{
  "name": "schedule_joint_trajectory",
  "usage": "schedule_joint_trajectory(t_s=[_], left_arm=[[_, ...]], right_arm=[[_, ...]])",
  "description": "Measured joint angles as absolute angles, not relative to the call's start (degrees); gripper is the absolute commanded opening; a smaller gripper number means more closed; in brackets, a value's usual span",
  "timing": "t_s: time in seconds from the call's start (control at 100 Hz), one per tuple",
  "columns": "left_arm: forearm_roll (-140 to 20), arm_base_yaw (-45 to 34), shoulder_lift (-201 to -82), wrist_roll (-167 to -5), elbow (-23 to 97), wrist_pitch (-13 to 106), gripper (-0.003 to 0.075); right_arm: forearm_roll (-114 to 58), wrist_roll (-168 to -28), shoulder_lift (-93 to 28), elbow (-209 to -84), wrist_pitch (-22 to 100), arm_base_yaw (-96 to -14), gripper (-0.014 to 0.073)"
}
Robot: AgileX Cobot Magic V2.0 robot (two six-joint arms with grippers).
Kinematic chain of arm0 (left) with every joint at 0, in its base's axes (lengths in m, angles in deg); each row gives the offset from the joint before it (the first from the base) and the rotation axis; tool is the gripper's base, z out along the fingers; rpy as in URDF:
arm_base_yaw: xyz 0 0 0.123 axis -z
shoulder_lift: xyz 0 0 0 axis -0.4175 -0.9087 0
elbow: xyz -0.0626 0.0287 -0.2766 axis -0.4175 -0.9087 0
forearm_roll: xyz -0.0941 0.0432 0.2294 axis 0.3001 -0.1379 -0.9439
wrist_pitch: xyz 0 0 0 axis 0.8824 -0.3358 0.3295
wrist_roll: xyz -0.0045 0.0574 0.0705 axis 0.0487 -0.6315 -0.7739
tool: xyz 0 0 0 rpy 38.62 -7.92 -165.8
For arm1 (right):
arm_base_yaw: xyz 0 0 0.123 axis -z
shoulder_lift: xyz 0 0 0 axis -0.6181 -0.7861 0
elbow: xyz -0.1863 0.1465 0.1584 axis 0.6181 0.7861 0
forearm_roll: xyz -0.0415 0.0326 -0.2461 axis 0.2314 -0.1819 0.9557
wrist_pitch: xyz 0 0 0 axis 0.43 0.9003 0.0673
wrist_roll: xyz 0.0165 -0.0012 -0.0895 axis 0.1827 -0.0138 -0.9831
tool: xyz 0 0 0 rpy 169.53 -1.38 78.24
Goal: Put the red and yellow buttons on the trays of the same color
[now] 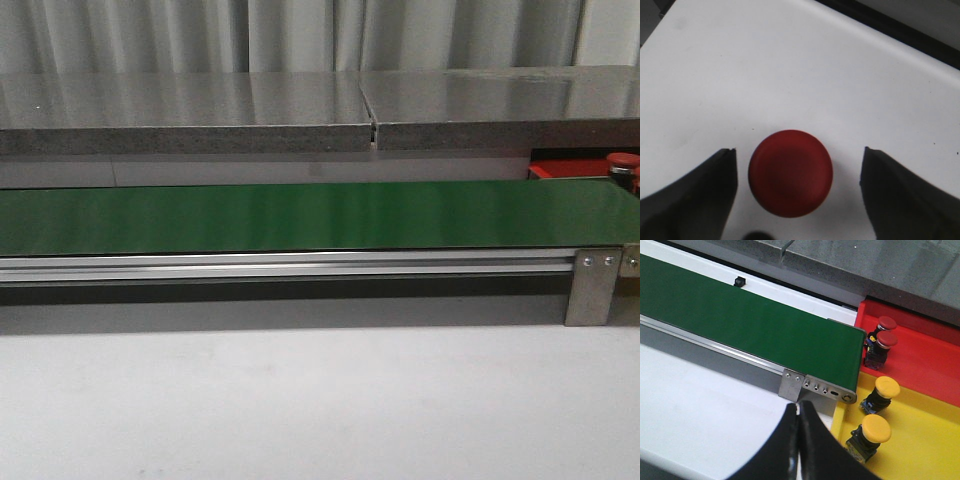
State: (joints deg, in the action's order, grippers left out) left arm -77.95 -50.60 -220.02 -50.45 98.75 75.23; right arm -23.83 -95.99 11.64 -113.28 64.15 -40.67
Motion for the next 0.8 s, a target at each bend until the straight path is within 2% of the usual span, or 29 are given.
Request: schedule_joint_trajectory(t_s=[0.1, 0.2, 0.51, 0.8], left_arm=[[-78.0, -50.6, -220.0, -50.3, 98.8, 75.2, 0.0244], [-78.0, -50.6, -220.0, -50.3, 98.8, 75.2, 0.0185], [-77.8, -50.6, -217.8, -50.3, 99.3, 76.7, 0.0176], [-72.8, -50.3, -205.3, -53.0, 94.6, 78.3, 0.0176]], right_arm=[[-23.8, -96.0, 11.6, -113.3, 64.2, -40.7, -0.0068], [-23.8, -96.0, 11.6, -113.3, 64.2, -40.7, -0.0068], [-23.8, -96.0, 11.6, -113.3, 64.2, -40.7, -0.0068], [-23.8, -96.0, 11.6, -113.3, 64.2, -40.7, -0.0068]])
